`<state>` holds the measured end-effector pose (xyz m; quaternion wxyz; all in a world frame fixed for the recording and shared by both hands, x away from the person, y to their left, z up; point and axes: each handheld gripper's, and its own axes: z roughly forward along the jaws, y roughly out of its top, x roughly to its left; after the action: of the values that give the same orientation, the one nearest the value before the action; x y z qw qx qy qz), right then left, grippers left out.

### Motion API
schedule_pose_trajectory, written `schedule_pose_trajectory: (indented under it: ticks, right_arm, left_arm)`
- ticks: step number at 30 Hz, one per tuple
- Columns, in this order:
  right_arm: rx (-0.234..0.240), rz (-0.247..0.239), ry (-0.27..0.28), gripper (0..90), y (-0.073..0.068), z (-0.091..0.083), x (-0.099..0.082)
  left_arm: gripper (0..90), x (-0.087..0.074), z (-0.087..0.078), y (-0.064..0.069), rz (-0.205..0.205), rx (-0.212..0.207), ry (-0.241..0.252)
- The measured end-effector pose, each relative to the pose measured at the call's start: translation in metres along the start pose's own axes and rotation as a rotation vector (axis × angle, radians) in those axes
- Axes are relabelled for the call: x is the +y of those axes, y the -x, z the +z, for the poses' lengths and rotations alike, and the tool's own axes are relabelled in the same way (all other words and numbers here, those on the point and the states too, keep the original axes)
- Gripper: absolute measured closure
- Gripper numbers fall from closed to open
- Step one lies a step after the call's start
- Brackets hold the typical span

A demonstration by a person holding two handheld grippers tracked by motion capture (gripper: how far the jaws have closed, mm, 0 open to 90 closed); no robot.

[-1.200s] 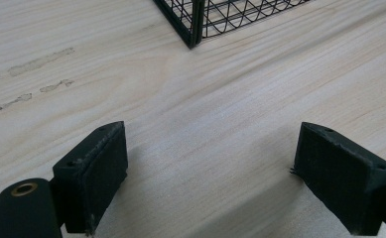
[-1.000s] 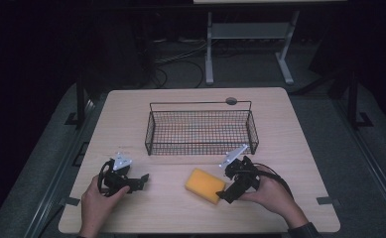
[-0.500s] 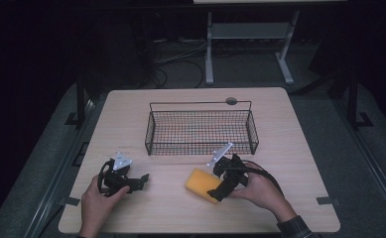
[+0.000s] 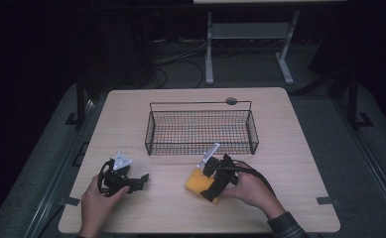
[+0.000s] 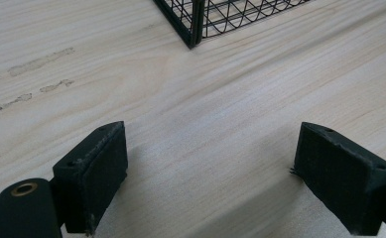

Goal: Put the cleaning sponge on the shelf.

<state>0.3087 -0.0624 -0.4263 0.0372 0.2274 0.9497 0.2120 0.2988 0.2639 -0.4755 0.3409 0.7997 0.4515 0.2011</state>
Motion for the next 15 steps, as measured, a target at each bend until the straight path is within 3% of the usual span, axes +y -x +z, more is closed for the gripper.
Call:
schedule_pose_trajectory:
  ticks: [15]
  right_arm:
    - [-0.002, -0.024, -0.06, 6.1, -0.007, 0.022, 0.01]
  left_arm:
    - [12.5, 0.0, 0.0, 0.0, 0.0, -0.001, 0.0]
